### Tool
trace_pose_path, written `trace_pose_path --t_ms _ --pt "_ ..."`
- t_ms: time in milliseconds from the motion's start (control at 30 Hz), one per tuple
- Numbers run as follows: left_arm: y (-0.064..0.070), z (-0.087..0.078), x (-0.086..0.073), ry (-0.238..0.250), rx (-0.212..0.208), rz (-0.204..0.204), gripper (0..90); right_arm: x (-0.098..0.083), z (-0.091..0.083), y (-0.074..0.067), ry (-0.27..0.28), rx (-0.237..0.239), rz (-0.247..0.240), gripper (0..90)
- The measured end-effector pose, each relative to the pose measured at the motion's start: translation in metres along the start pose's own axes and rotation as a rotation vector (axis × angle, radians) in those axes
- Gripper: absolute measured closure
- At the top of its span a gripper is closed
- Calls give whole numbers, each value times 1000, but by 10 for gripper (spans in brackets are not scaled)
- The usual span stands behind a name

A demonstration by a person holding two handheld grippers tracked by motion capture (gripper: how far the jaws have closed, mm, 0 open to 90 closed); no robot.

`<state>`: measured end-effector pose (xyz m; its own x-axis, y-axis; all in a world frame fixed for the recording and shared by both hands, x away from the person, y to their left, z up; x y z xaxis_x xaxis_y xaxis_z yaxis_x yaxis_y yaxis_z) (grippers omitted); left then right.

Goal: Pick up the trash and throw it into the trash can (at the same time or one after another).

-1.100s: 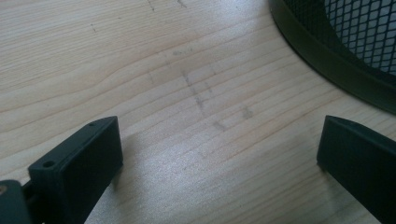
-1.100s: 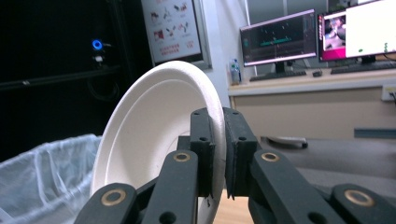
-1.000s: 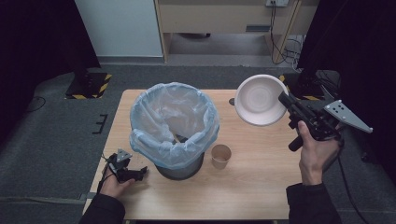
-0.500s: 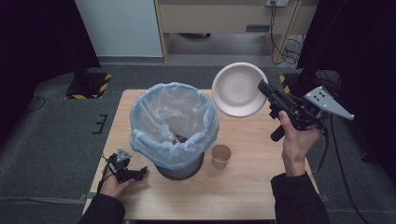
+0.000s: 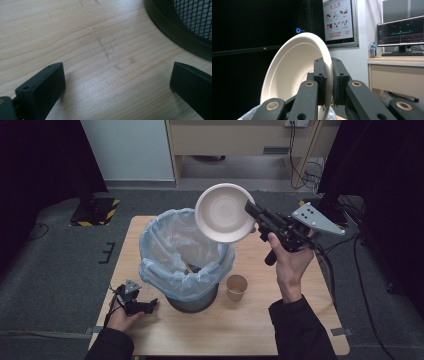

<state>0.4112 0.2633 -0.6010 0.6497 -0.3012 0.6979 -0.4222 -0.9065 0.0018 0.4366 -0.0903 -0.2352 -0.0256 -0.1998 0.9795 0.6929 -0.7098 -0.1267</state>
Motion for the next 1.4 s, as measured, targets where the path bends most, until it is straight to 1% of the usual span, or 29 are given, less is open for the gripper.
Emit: trace_pose_path --t_ms 67,133,200,233,433,533,567,600,633,700,767,833,867,1033,1067,1133,1167,1233,1333,1400 --pt "0 0 0 0 0 0 0 -4 7 -6 -14 6 -9 841" --pt "0 0 0 0 0 0 0 -7 13 -11 -22 16 -9 841" --pt "0 0 0 0 0 0 0 -12 20 -16 -30 32 3 841" --pt "0 0 0 0 0 0 0 -15 24 -18 -38 33 0 841" --pt "0 0 0 0 0 0 0 -30 37 -29 -83 55 -7 841" --pt "0 0 0 0 0 0 0 -41 42 -33 -115 65 -12 839" --pt "0 0 0 0 0 0 0 -48 45 -35 -143 76 -18 837" --pt "0 0 0 0 0 0 0 -52 46 -37 -160 82 -21 834" --pt "0 0 0 0 0 0 0 -56 47 -37 -176 82 -31 824" --pt "0 0 0 0 0 0 0 -61 49 -37 -193 87 -29 788" --pt "0 0 0 0 0 0 0 -62 48 -35 -196 89 -17 763" --pt "0 0 0 0 0 0 0 -59 44 -28 -185 84 -2 743" --pt "0 0 0 0 0 0 0 -58 42 -26 -187 77 -4 734" --pt "0 0 0 0 0 0 0 -47 27 -8 -166 37 2 679" --pt "0 0 0 0 0 0 0 -46 23 -2 -173 22 -7 660" --pt "0 0 0 0 0 0 0 -45 16 5 -169 4 -6 624" --pt "0 0 0 0 0 0 0 -45 13 10 -173 -9 -7 613" --pt "0 0 0 0 0 0 0 -49 5 20 -189 -46 -26 583" --pt "0 0 0 0 0 0 0 -56 -3 32 -193 -69 -23 545" --pt "0 0 0 0 0 0 0 -63 -9 40 -204 -85 -21 538"
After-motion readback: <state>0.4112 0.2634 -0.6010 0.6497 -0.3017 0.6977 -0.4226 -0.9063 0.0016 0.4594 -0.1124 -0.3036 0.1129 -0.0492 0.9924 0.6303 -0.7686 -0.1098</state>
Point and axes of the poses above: each handheld gripper's, and its own axes: z roughly forward along the jaws, x roughly out of its top, y roughly to its right, the point moved 9 cm from there along z, roughly forward along the jaws
